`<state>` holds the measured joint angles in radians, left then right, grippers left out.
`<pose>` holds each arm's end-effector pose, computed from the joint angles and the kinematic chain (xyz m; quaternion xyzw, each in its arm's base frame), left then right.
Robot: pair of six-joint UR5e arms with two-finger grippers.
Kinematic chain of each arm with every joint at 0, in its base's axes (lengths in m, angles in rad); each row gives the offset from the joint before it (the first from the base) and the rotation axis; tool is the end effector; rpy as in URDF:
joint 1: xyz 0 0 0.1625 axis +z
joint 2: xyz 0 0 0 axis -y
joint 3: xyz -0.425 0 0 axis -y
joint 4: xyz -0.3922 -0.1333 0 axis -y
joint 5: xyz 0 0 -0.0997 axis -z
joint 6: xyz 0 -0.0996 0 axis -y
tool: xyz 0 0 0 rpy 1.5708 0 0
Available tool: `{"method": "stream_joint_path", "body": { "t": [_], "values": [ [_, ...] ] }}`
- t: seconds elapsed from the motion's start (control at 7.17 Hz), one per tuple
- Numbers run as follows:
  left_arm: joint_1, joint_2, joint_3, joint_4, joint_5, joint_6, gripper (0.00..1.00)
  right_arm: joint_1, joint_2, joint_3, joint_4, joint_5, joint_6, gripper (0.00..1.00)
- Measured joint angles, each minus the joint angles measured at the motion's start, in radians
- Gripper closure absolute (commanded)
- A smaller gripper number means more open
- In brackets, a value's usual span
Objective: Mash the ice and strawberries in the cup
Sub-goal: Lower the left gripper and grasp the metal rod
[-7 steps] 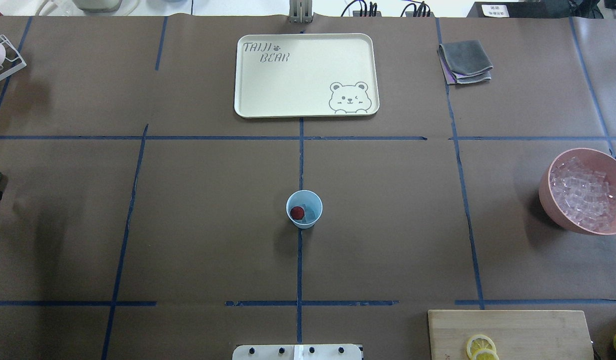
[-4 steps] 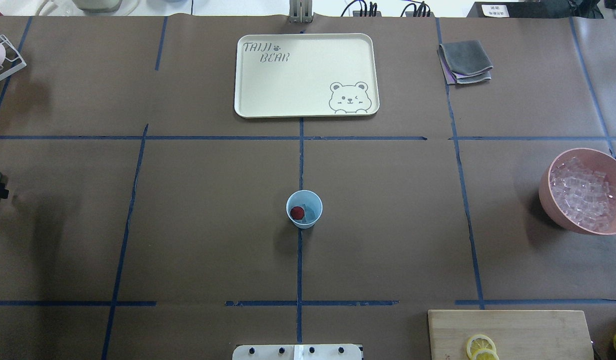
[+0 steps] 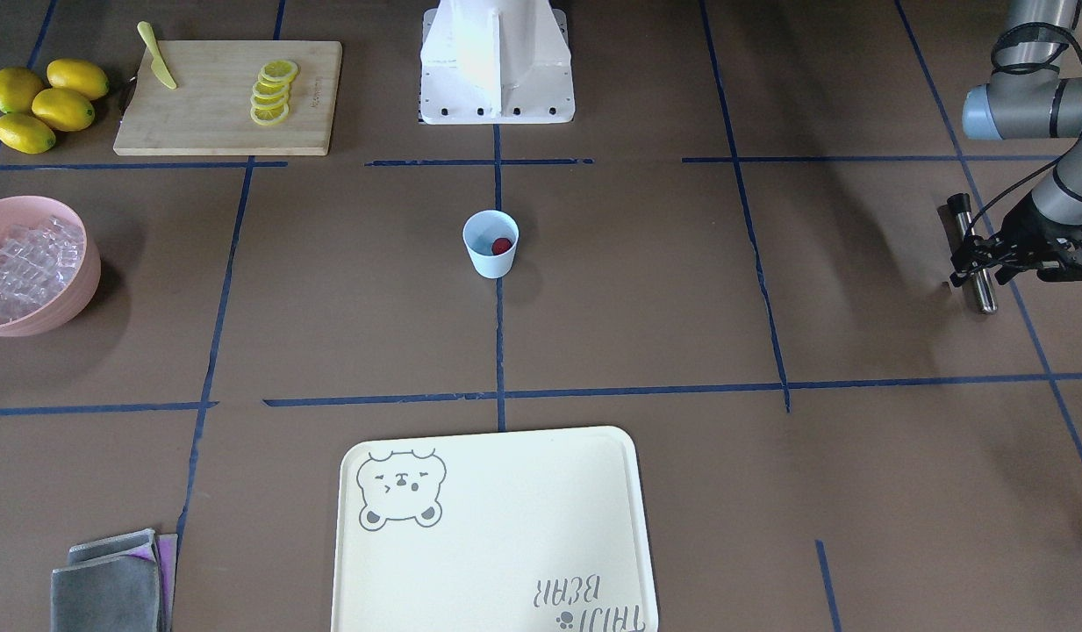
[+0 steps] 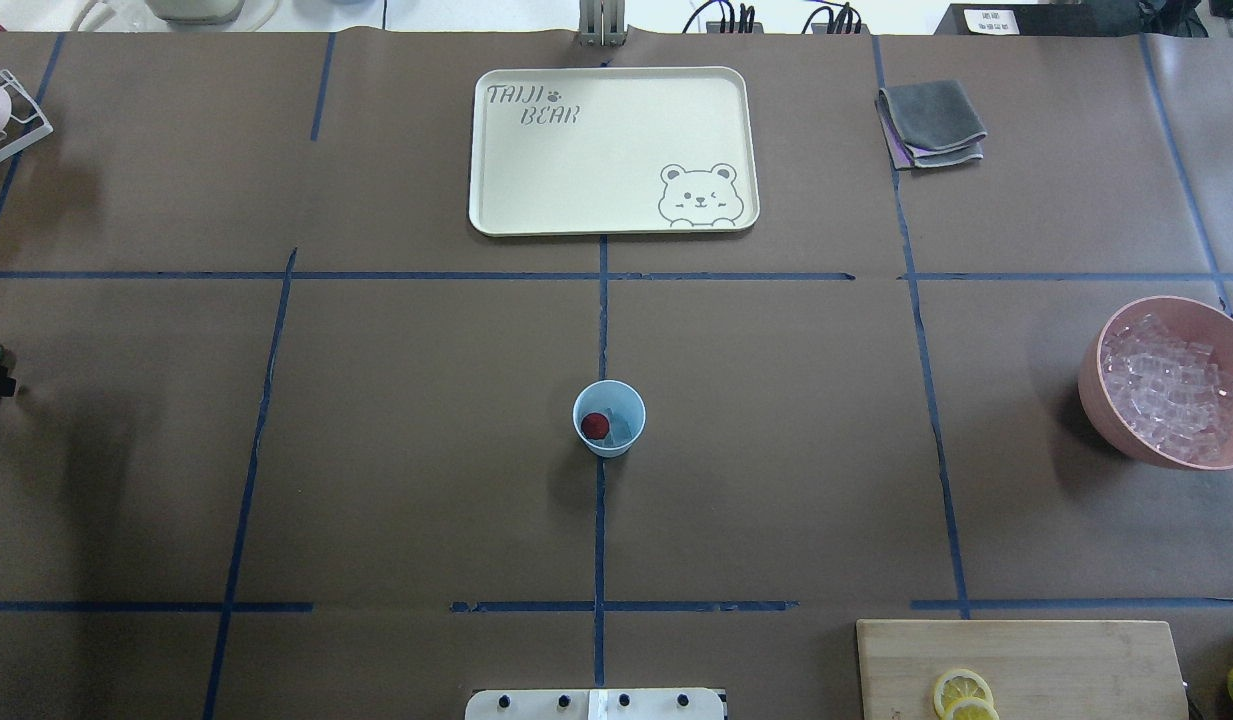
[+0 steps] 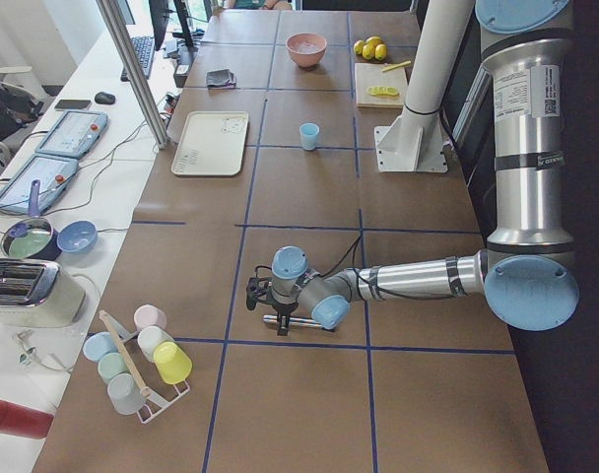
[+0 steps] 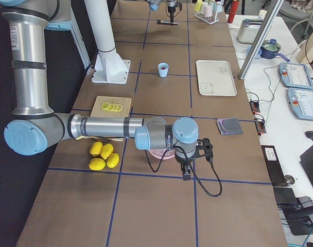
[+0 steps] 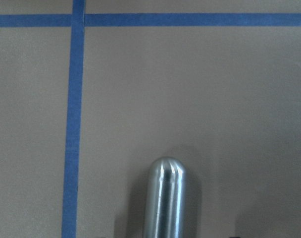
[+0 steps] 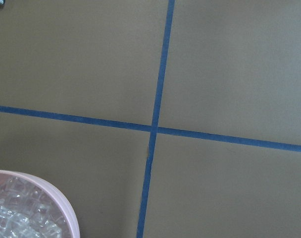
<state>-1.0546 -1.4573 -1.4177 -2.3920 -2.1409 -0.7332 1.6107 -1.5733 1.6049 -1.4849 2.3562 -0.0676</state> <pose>0.1574 -0.4386 0.7069 0.0549 0.3730 -0.0234 0.9259 0.0827 -0.4953 0.6334 0.0747 -0.3786 -0.0352 0.9219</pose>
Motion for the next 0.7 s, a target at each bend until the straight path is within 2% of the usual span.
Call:
{"method": "stream_joint_path", "body": {
  "t": [0.14,0.28,0.56,0.7],
  "values": [
    [0.0,0.0,0.0,-0.001,0.0,0.001,0.92,0.0,0.001,0.0,0.0,0.0,0.0,0.0],
    [-0.001,0.001,0.0,-0.003,-0.001,0.001,1.0,0.0,0.001,0.001,0.0,0.0,0.0,0.0],
    [-0.004,0.007,-0.018,0.0,-0.006,0.001,1.0,0.0,0.001,0.001,0.0,0.0,0.0,0.0],
    [-0.009,0.013,-0.061,0.005,-0.018,0.001,1.0,0.0,0.003,0.002,0.0,0.0,0.0,0.0]
  ]
}}
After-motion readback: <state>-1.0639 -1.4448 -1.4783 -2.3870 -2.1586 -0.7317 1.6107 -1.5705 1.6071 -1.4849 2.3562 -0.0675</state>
